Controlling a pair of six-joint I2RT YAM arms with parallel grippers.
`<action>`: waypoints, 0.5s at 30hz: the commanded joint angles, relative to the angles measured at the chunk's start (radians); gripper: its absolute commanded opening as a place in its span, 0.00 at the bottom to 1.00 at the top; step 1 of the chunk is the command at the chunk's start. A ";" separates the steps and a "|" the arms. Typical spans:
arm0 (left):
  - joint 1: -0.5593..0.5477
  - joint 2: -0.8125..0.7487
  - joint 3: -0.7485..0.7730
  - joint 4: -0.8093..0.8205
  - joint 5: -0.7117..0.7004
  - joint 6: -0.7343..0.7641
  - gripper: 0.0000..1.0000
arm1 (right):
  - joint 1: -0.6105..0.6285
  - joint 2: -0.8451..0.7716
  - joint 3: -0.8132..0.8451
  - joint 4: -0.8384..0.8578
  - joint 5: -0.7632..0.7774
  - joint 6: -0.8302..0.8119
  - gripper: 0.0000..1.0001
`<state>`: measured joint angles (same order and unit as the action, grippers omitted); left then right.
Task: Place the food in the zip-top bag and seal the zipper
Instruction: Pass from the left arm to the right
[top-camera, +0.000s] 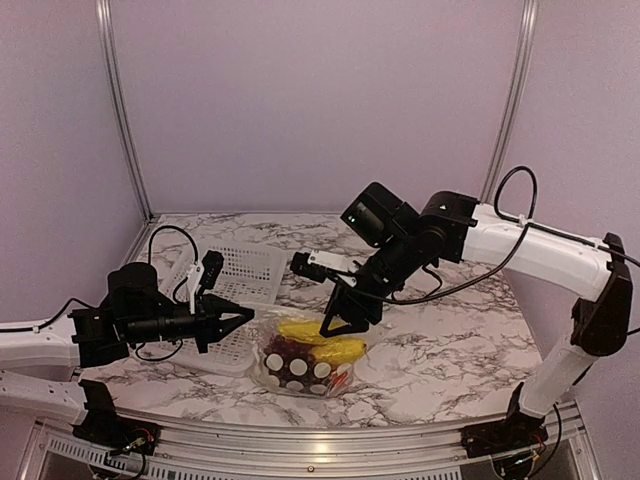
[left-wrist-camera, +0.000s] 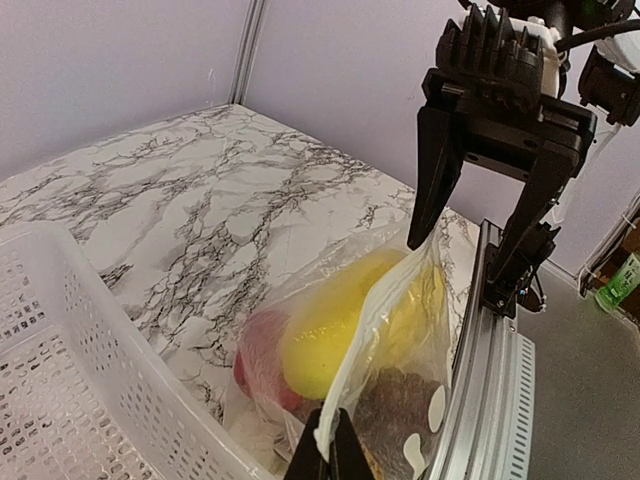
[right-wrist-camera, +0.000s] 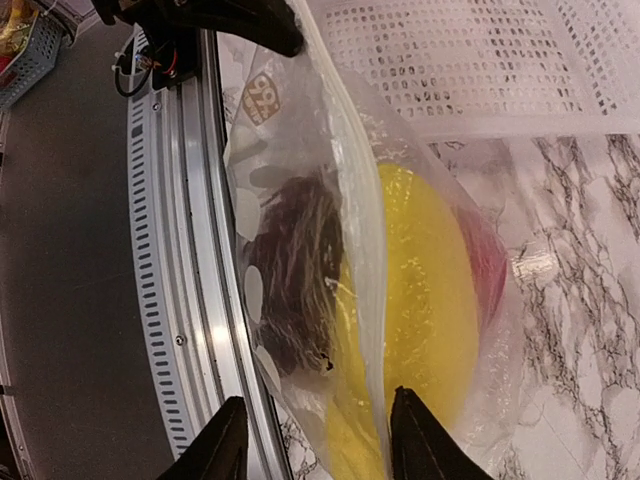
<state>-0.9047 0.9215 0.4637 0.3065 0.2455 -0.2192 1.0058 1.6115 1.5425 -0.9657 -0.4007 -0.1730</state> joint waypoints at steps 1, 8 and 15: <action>0.003 -0.012 0.033 0.026 -0.006 0.013 0.01 | 0.016 0.053 0.049 0.023 -0.026 -0.003 0.43; 0.004 -0.012 0.035 0.013 -0.018 0.012 0.01 | 0.016 0.075 0.084 0.031 -0.009 -0.006 0.15; 0.004 0.003 0.057 -0.002 -0.058 0.001 0.07 | -0.010 0.064 0.082 0.039 0.071 0.002 0.00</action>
<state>-0.9047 0.9215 0.4667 0.3058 0.2268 -0.2180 1.0153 1.6939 1.5887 -0.9459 -0.3878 -0.1780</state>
